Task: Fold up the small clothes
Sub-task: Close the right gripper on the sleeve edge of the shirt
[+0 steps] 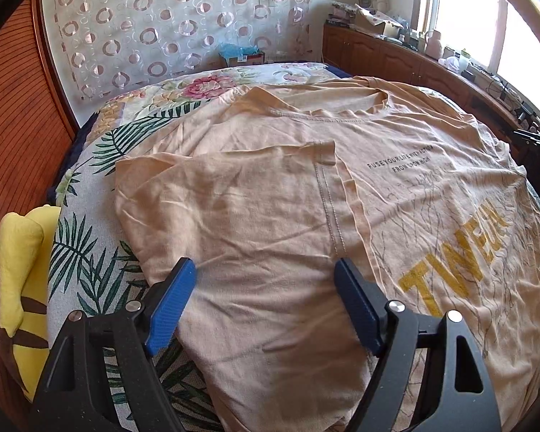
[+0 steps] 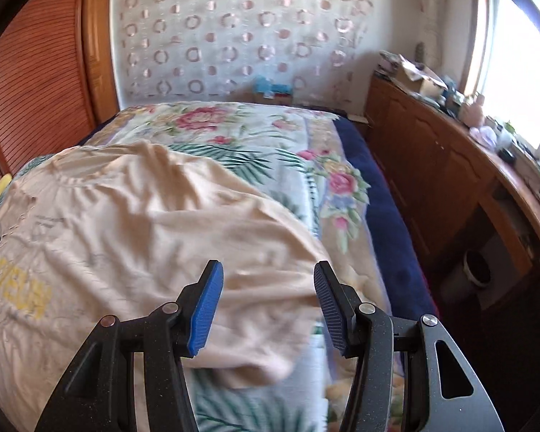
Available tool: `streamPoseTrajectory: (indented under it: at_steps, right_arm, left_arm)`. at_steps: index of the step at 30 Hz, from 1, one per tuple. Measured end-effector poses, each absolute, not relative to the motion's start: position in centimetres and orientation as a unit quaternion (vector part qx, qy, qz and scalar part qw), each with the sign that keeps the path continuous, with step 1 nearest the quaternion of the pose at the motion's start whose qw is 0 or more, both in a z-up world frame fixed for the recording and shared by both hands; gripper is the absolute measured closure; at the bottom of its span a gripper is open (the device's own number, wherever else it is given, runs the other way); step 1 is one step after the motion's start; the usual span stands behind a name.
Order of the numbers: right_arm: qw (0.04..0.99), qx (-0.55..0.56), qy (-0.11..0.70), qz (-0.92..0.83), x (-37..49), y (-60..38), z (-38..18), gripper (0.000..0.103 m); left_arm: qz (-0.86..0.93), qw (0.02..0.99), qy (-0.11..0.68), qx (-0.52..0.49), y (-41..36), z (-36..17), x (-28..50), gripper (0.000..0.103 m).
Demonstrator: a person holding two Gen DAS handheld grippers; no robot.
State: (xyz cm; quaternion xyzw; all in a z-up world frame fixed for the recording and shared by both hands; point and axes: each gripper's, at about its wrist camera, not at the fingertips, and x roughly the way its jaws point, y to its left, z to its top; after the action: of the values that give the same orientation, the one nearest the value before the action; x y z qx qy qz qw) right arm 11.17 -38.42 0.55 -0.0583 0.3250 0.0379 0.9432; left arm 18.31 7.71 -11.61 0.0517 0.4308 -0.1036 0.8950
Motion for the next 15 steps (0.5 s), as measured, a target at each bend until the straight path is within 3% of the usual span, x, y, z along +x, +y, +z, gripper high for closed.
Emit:
streamPoseTrajectory:
  at_steps: [6,15]
  right_arm:
    - [0.938,-0.017,0.344,0.025,12.1,-41.5,-0.7,0.049]
    - [0.925,0.036,0.374,0.052,13.8,-43.6,-1.5,0.049]
  left_arm:
    - [-0.07,0.914,0.394,0.064,7.1,-10.4,17.2,0.023]
    - [-0.084,0.954,0.287,0.002,3.9,-3.9,12.4,0.023]
